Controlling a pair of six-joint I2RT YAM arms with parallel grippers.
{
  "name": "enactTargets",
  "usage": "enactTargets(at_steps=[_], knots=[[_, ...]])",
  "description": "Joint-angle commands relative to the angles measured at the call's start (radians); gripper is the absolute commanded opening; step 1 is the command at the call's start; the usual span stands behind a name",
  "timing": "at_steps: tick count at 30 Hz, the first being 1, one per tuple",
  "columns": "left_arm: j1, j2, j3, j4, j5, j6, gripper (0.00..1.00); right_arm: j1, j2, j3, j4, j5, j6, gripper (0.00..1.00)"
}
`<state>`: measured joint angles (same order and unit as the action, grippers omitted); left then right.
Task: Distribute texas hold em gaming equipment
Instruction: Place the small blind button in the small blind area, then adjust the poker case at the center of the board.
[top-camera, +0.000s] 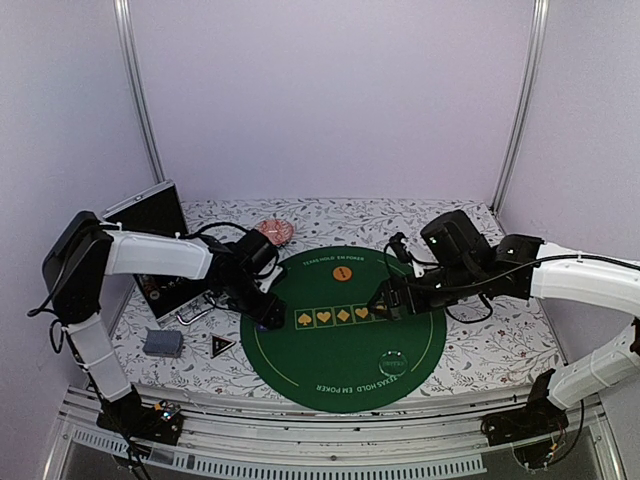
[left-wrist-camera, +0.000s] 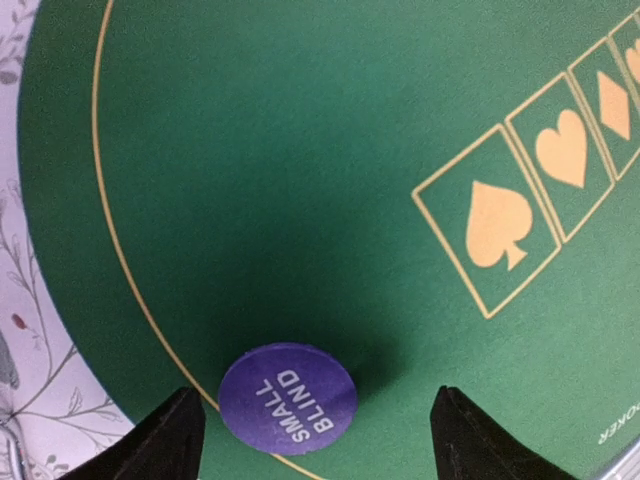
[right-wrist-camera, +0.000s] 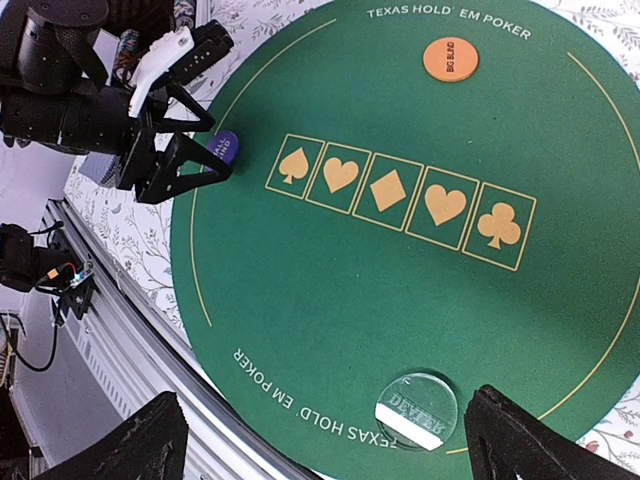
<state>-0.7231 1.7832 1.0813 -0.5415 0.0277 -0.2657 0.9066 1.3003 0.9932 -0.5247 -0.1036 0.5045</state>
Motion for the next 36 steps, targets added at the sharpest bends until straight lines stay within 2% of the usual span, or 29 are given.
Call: enactTargets(at_steps=[1, 5, 10, 17, 20, 23, 27, 29, 32, 34, 36], knots=[[0.009, -0.052, 0.063, -0.055, 0.042, 0.019, 0.85, -0.007, 0.01, 0.057, -0.007, 0.029, -0.014, 0.99], [0.078, -0.106, 0.141, -0.147, 0.062, 0.046, 0.89, -0.023, 0.02, 0.084, -0.007, 0.033, -0.041, 0.99], [0.26, -0.189, 0.224, -0.193, 0.02, 0.072, 0.98, -0.055, 0.032, 0.104, 0.006, 0.013, -0.099, 0.99], [0.569, -0.156, 0.271, -0.189, 0.054, 0.122, 0.98, -0.093, 0.028, 0.114, 0.023, -0.028, -0.203, 0.99], [0.692, -0.118, 0.29, -0.185, 0.118, 0.105, 0.95, -0.098, 0.028, 0.109, 0.023, -0.038, -0.238, 0.99], [0.732, -0.105, 0.29, -0.172, 0.095, 0.101, 0.88, -0.1, 0.025, 0.097, 0.025, -0.049, -0.253, 0.99], [0.729, -0.109, 0.253, -0.131, 0.093, 0.135, 0.76, -0.101, 0.015, 0.072, 0.034, -0.053, -0.254, 0.99], [0.73, -0.101, 0.238, -0.099, 0.129, 0.184, 0.74, -0.102, 0.012, 0.063, 0.04, -0.056, -0.256, 0.99], [0.729, -0.037, 0.302, -0.126, 0.142, 0.245, 0.71, -0.101, 0.022, 0.07, 0.045, -0.072, -0.264, 0.99], [0.727, -0.018, 0.327, -0.147, 0.108, 0.261, 0.7, -0.101, 0.029, 0.083, 0.04, -0.084, -0.274, 0.99], [0.725, -0.043, 0.298, -0.15, 0.008, 0.244, 0.67, -0.101, 0.029, 0.091, 0.028, -0.088, -0.284, 0.99]])
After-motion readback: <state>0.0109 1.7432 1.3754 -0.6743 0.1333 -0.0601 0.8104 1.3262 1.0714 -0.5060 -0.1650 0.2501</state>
